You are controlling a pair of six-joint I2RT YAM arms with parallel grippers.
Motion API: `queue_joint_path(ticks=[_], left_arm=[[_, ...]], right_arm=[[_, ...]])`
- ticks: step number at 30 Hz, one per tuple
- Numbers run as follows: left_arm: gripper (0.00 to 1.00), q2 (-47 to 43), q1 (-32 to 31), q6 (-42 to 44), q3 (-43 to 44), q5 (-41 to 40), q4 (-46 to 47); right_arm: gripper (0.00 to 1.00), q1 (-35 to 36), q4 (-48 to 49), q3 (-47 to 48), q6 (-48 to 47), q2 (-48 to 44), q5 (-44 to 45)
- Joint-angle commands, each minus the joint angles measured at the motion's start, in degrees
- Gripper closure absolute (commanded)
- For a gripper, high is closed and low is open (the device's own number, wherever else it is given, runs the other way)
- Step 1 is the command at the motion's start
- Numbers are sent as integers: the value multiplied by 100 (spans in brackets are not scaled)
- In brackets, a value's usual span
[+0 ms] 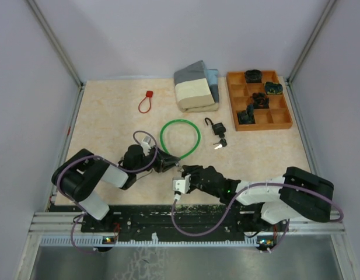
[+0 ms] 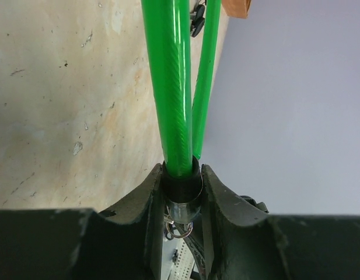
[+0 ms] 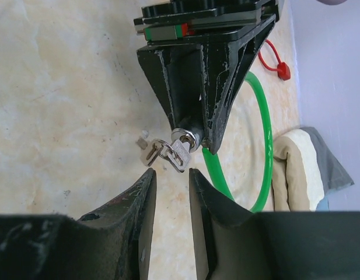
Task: Unlock with the key
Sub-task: Unlock the lock.
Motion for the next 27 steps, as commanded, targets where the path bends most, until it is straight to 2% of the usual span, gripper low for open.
queue_joint_path(ticks=[1,10,14,25,27], left_arm=[[100,-278,12,167,158,-47,197],[100,-558,2,186,123,-161,-16],[100,-708,-5,202,101,-241,-111],[100,-1276,-23,314,-304,-513,220],[100,-1345,-23,327,-427,-550,490]], right_arm=[[71,127,942,195,-204,306,409],[72,209,1715,268,-168,808,384],[75,212,2049,303,92,958,397],[99,202,2966,321,1963,1165,348],[100,153,3073,329,2423,1098,228]])
